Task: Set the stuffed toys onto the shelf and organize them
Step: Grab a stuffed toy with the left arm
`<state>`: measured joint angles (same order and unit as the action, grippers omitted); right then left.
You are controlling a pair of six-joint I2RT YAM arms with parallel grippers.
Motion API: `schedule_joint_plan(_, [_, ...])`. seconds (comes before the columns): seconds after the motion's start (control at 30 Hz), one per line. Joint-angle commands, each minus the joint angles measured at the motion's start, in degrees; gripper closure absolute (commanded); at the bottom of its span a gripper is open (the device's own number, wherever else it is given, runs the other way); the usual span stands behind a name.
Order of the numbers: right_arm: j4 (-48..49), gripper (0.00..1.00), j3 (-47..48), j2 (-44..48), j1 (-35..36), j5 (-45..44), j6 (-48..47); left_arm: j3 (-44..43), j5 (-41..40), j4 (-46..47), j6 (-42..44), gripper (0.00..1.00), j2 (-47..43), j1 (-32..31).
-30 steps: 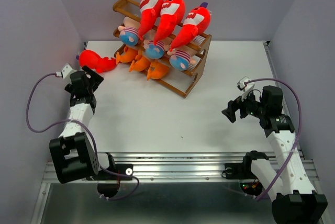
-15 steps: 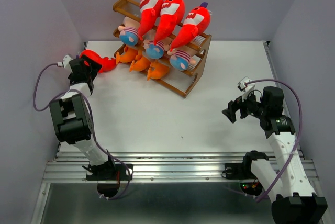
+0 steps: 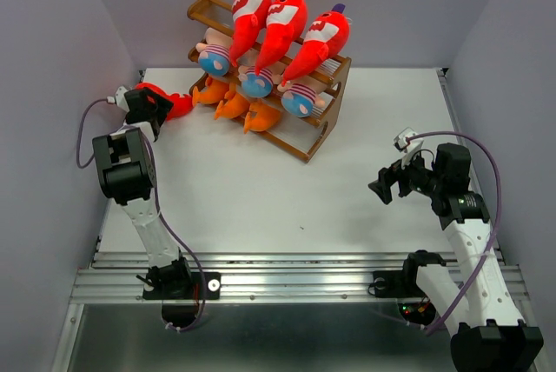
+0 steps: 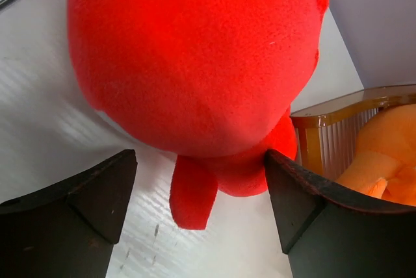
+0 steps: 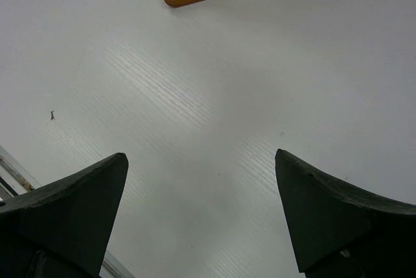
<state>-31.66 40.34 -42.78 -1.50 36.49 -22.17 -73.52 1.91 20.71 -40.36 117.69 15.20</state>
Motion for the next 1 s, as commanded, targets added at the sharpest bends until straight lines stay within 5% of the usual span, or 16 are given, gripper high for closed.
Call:
schedule_joint_plan(0.0, [1.4, 0.0, 0.0, 0.1, -0.4, 1.1, -0.9, -4.4, -0.2, 0.9, -0.2, 0.13, 1.4, 0.2])
schedule_joint_plan(0.1, [1.4, 0.0, 0.0, 0.1, -0.4, 1.2, -0.9, -5.8, 0.2, 0.6, -0.1, 0.24, 2.7, 0.2])
schedule_joint_plan(0.33, [1.3, 0.0, 0.0, 0.2, -0.4, 1.4, -1.1, -7.6, 1.5, 0.8, -0.1, 0.78, 4.0, 0.2])
schedule_joint_plan(0.5, [1.3, 0.0, -0.1, 0.4, -0.4, 1.4, -1.1, -5.8, 1.5, 1.5, 1.2, 0.98, 2.4, 0.3])
schedule_joint_plan(0.73, [1.2, 0.0, -0.1, 1.5, -0.4, 2.1, -0.9, 7.6, -0.4, 2.5, 3.5, 1.0, -8.5, 0.3])
schedule_joint_plan(0.97, [1.1, 0.0, -0.1, 3.8, -0.4, 2.7, -0.7, 24.9, -3.9, 1.3, 2.5, 1.0, -29.8, 0.3])
